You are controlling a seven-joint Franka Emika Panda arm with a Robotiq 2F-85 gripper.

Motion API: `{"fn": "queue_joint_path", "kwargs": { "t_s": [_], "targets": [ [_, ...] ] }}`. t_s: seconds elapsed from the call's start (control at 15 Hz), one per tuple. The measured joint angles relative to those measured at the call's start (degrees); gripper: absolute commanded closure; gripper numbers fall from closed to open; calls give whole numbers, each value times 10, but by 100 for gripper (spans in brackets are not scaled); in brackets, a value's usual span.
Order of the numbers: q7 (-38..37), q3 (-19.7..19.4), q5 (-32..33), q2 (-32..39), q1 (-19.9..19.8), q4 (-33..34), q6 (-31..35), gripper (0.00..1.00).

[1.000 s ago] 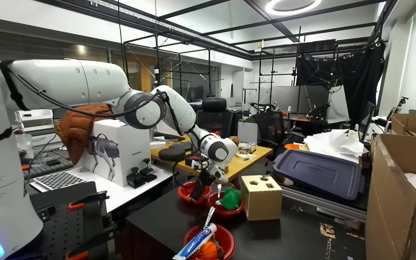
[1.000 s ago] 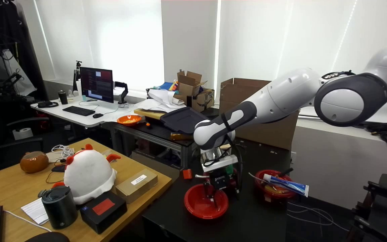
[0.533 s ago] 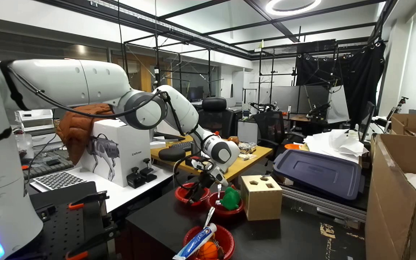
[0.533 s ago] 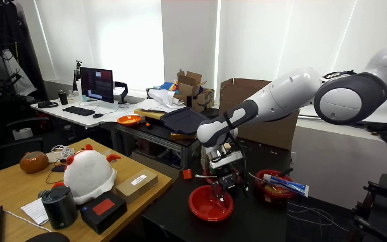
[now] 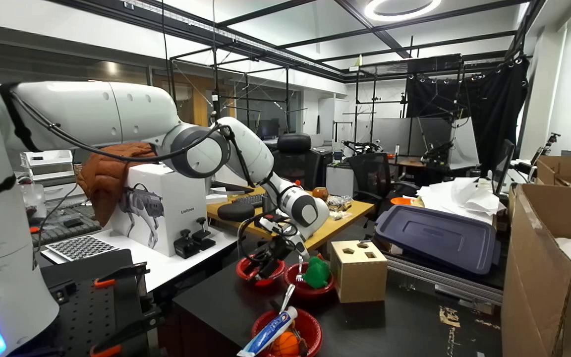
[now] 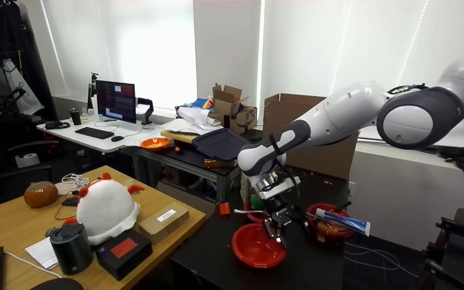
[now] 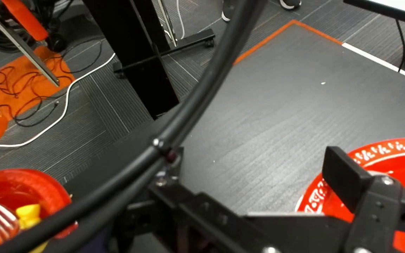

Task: Move the empty red bowl forwards, place the green plush toy inside the bowl

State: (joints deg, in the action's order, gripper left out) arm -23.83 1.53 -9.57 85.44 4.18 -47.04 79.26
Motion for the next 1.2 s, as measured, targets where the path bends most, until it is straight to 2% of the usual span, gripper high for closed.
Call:
{"fn": "queue_joint_path", "kwargs": {
  "t_s": [0.4,1.2],
  "targets": [
    [14,-1,3,0,-1,4,-22,0],
    [-3,0,2,-5,3,96,-14,0]
  ]
}}
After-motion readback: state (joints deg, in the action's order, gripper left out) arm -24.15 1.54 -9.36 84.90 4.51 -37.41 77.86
